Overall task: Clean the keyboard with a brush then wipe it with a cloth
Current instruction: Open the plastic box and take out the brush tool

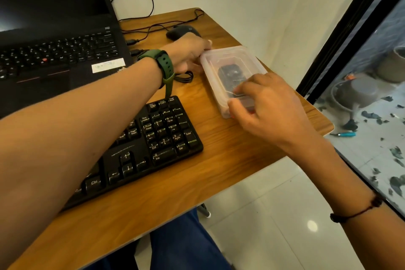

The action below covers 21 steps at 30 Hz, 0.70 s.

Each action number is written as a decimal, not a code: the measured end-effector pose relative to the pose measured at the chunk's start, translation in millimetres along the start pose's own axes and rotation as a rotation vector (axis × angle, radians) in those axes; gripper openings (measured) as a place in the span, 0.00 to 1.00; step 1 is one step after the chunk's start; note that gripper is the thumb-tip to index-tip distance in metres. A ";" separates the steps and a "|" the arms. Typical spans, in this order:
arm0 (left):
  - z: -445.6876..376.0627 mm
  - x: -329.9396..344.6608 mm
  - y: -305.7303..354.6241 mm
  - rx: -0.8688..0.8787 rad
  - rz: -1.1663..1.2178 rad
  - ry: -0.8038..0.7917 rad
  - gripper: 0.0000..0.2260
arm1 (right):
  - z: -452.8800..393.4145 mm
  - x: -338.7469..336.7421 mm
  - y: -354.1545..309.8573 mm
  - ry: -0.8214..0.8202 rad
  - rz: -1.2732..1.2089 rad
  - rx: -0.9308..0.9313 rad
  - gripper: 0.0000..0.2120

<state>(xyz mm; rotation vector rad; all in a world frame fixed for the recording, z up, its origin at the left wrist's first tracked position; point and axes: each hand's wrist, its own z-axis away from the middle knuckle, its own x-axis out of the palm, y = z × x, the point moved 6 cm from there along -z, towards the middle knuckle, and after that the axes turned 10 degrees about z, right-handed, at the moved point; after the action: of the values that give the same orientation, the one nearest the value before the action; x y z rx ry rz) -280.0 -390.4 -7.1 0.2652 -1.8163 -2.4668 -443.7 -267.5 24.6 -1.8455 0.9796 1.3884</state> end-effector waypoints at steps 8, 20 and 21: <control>29.8 -1.8 -9.8 -0.104 0.164 -0.010 0.09 | -60.7 16.5 6.1 -0.362 0.147 0.343 0.52; 34.3 -2.6 -13.5 -0.111 0.251 -0.054 0.14 | -95.4 37.0 14.8 -0.475 0.146 0.432 0.53; 34.4 -2.5 -14.2 -0.113 0.264 -0.059 0.14 | -96.1 37.3 15.3 -0.473 0.133 0.427 0.54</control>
<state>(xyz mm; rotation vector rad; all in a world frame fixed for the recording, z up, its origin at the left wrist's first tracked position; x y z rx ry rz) -283.0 -353.4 -10.5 -0.0524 -1.6056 -2.4012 -401.7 -362.1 12.2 -1.0936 1.0562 1.4633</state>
